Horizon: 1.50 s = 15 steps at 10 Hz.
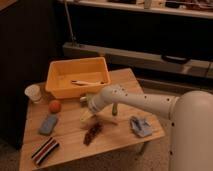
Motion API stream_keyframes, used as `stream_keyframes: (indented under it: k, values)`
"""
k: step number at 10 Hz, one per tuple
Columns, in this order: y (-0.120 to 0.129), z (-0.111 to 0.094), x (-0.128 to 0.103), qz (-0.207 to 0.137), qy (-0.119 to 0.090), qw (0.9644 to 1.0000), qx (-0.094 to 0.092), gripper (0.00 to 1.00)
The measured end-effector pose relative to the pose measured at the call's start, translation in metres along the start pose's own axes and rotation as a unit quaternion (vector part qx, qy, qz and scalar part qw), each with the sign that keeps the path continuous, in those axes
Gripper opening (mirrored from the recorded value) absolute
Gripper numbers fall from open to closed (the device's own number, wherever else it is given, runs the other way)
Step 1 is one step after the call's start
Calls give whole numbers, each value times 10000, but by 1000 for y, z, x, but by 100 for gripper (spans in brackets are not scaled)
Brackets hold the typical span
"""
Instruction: Stack cups on top of each other
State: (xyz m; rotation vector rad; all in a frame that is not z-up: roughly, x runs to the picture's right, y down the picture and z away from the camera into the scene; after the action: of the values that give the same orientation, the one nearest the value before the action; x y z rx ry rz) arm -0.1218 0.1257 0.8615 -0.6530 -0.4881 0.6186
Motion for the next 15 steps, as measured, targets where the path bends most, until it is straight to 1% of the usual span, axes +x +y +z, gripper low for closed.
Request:
stream_keyframes:
  k: [1,2,3,5,6,7,8,9,10,11,12,13,15]
  values:
    - [3,-3,-4,70,100,9997,193,80]
    - [5,-8,-9,81,178,9992,341,80]
    - [9,-21,-19,40,257,9983,527,80]
    - [12,-42,-29,-83,323,9965,769,80]
    - [13,-48,-31,-156,257,9964,788,80]
    - [9,-52,-26,-240,55,9974,680,80]
    - [5,-51,-20,-329,-155,9978,563,80]
    - [2,-46,-16,-452,-422,9972,412,80]
    - [-9,-38,2,-655,-976,9929,193,80]
    - [-16,-27,13,-808,-1419,9866,1,80]
    - [-22,-18,19,-965,-1651,9814,-165,80]
    - [-29,-13,21,-1168,-1747,9772,-300,80]
    - [-33,-13,18,-1433,-1783,9727,-404,80]
